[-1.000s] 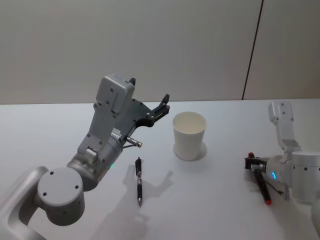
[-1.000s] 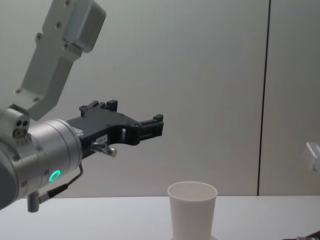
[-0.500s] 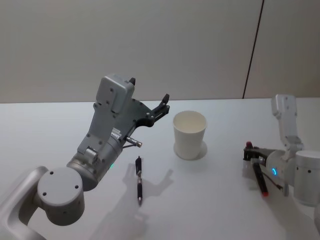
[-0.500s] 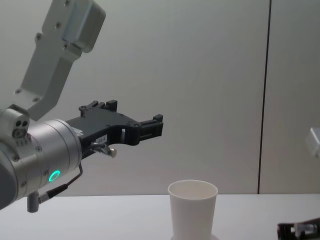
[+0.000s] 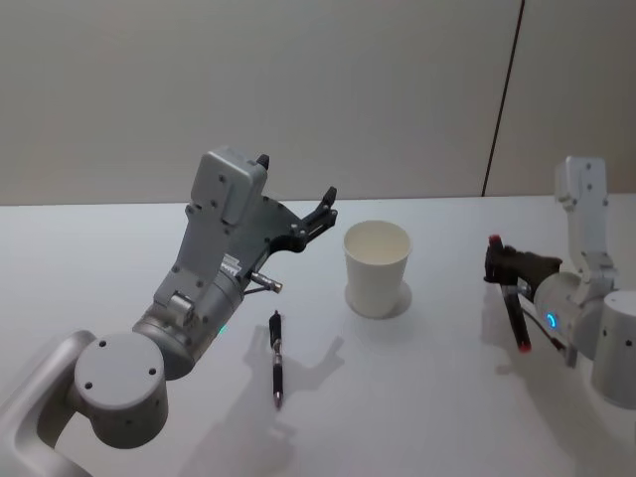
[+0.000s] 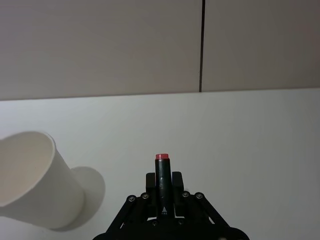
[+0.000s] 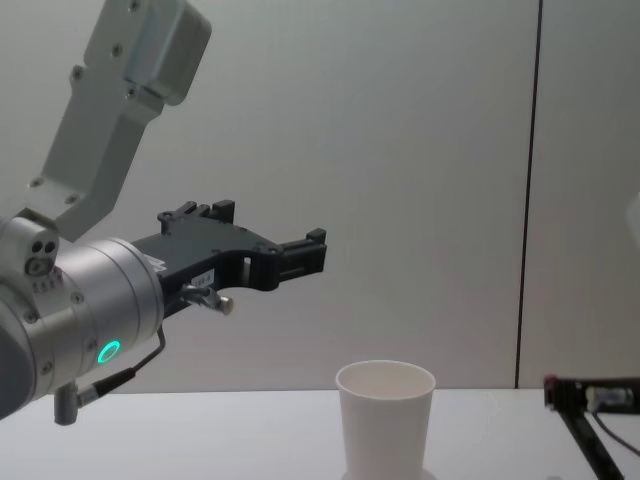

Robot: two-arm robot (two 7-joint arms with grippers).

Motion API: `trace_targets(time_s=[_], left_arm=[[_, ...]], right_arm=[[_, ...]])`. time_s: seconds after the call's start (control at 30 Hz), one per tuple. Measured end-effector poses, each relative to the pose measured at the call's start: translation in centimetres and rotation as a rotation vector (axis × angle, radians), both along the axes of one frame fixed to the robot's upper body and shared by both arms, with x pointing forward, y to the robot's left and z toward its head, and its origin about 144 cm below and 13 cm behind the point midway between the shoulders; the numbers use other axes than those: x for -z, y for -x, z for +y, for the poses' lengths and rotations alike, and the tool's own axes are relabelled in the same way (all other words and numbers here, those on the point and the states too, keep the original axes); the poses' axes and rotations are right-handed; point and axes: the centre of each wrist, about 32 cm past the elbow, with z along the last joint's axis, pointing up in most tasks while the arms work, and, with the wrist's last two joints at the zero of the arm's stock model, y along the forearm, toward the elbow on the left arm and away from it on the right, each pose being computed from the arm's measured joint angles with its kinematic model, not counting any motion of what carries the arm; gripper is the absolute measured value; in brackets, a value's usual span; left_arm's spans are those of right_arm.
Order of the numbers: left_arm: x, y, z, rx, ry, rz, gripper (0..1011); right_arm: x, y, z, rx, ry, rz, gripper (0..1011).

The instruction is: Place the pen into the pen holder.

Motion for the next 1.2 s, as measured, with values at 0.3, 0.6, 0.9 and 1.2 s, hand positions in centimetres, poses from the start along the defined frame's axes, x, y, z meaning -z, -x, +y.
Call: trace_targets(time_s=[0.3,0.6,0.9,1.2], left_arm=[[0.0,0.0,0.0,0.0,0.0,0.0,1003],[0.0,0.0,0.0,0.0,0.0,0.0,1003],[0.0,0.0,0.0,0.0,0.0,0.0,1003],[0.0,0.0,0.0,0.0,0.0,0.0,1003]], right_arm=[[-0.8,0.3,0.2,-0.027,-0.009,-0.141,173],[-1.2,0.4,0.5,-0.058,-0.016,-0.273,173],[-1.5,0.2,1.4,-0.097,-0.025,-0.423,173],[-1.3,-0.5,2.6,-0.133,-0.041,-0.563,173]])
